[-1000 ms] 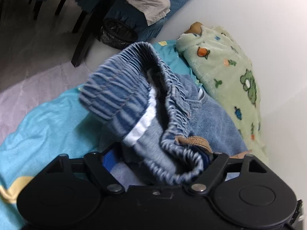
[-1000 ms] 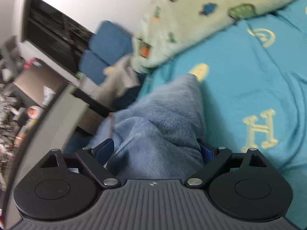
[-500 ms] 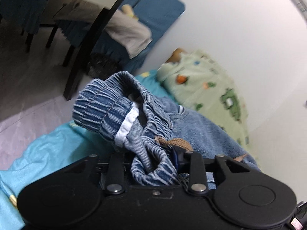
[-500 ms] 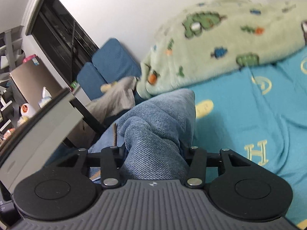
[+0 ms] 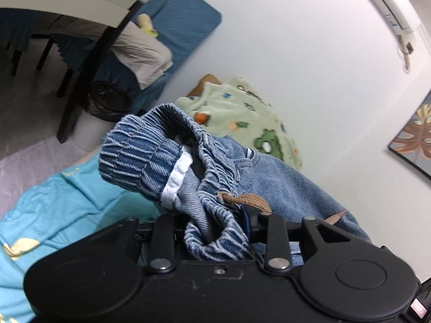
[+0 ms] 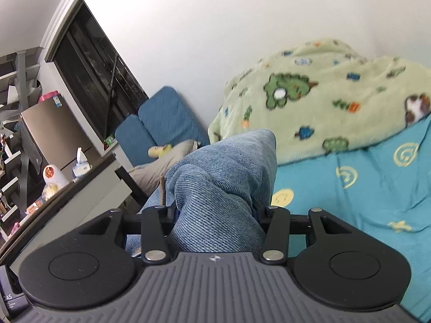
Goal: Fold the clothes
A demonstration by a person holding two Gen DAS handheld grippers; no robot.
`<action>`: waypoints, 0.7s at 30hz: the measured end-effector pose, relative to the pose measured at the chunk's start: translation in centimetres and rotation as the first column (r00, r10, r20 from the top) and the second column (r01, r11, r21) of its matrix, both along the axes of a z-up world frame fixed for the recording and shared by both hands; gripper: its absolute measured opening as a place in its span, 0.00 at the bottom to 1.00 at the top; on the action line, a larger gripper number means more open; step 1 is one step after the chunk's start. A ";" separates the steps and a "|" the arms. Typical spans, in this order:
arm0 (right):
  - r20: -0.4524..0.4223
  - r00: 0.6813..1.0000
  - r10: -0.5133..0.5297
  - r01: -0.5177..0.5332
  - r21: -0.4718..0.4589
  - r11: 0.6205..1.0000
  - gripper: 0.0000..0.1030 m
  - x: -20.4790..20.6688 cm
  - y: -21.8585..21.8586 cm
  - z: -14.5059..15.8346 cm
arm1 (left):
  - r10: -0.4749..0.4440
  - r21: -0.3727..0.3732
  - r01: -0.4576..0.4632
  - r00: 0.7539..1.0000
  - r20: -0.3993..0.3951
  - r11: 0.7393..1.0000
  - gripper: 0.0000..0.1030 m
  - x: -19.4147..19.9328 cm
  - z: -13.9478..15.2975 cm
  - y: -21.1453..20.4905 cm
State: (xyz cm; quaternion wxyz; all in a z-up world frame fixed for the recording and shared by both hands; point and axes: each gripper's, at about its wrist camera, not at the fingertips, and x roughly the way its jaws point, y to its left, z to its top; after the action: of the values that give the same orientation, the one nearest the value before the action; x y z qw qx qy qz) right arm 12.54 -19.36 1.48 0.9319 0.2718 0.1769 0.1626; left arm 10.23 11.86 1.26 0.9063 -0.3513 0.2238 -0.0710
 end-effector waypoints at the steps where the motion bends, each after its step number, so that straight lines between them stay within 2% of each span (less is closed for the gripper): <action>1: 0.010 1.000 -0.007 0.007 -0.006 1.000 0.47 -0.6 -0.4 0.5 | -0.009 0.000 0.009 1.000 0.006 1.000 0.28 -0.3 0.5 -0.5; 7: 0.051 0.997 -0.066 0.067 -0.024 0.997 0.47 -4.2 -4.0 2.9 | -0.090 0.001 0.090 0.995 0.035 0.996 0.28 -1.5 2.8 -4.5; 12: 0.076 0.985 -0.156 0.159 -0.032 0.987 0.47 -8.0 -8.5 4.6 | -0.198 0.005 0.198 0.978 0.062 0.980 0.28 -2.2 4.4 -9.8; 17: 0.128 0.954 -0.270 0.278 -0.044 0.960 0.47 -12.3 -14.1 5.9 | -0.322 0.004 0.324 0.941 0.104 0.946 0.28 -2.9 5.5 -16.5; 21: 0.165 0.924 -0.346 0.359 -0.057 0.931 0.47 -16.6 -19.4 6.0 | -0.443 0.015 0.445 0.887 0.128 0.895 0.28 -3.5 5.6 -23.3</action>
State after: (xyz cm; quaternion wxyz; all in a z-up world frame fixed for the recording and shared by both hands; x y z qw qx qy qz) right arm -4.05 -38.79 7.50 0.9675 0.2456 0.0602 0.0047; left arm 6.74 -11.44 6.83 0.8758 -0.2924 0.2392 -0.3003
